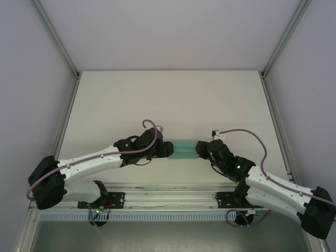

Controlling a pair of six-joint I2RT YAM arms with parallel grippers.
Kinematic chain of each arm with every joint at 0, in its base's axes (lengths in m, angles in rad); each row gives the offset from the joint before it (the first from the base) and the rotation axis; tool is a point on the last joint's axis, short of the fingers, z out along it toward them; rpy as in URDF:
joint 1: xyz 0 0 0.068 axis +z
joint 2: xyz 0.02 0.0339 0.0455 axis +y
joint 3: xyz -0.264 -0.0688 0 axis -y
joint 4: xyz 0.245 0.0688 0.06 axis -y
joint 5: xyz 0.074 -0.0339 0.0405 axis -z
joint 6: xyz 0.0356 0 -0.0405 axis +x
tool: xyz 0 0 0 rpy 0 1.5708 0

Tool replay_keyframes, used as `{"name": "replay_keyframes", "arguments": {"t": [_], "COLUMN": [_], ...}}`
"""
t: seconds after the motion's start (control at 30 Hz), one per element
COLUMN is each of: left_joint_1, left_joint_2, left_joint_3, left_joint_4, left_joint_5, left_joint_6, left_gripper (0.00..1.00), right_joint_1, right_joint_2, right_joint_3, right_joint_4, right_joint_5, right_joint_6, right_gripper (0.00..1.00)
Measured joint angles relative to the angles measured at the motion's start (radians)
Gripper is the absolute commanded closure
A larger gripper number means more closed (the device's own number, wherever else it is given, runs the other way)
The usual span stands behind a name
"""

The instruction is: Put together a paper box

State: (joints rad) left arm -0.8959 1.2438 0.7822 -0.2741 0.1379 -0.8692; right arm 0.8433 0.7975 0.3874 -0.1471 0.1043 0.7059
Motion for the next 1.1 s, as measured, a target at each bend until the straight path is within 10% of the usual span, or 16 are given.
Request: {"name": "replay_keyframes", "arguments": {"t": [0.3, 0.67, 1.1], "left_joint_1": [0.014, 0.033, 0.039], "left_joint_2": [-0.002, 0.044, 0.047], "left_joint_3": [0.022, -0.084, -0.28], "left_joint_4": [-0.003, 0.192, 0.573], "left_joint_5": [-0.079, -0.013, 0.022], "left_joint_6": [-0.005, -0.025, 0.084], "left_gripper": [0.33, 0.71, 0.8], "right_joint_1": [0.0, 0.0, 0.0], "right_joint_2": [-0.001, 0.006, 0.002], "right_joint_3": [-0.017, -0.018, -0.005], "right_joint_4": [0.037, 0.044, -0.005], "right_joint_5": [-0.001, 0.0, 0.024], "right_joint_6": [-0.007, -0.011, -0.069], "right_gripper": [0.76, 0.77, 0.71]}}
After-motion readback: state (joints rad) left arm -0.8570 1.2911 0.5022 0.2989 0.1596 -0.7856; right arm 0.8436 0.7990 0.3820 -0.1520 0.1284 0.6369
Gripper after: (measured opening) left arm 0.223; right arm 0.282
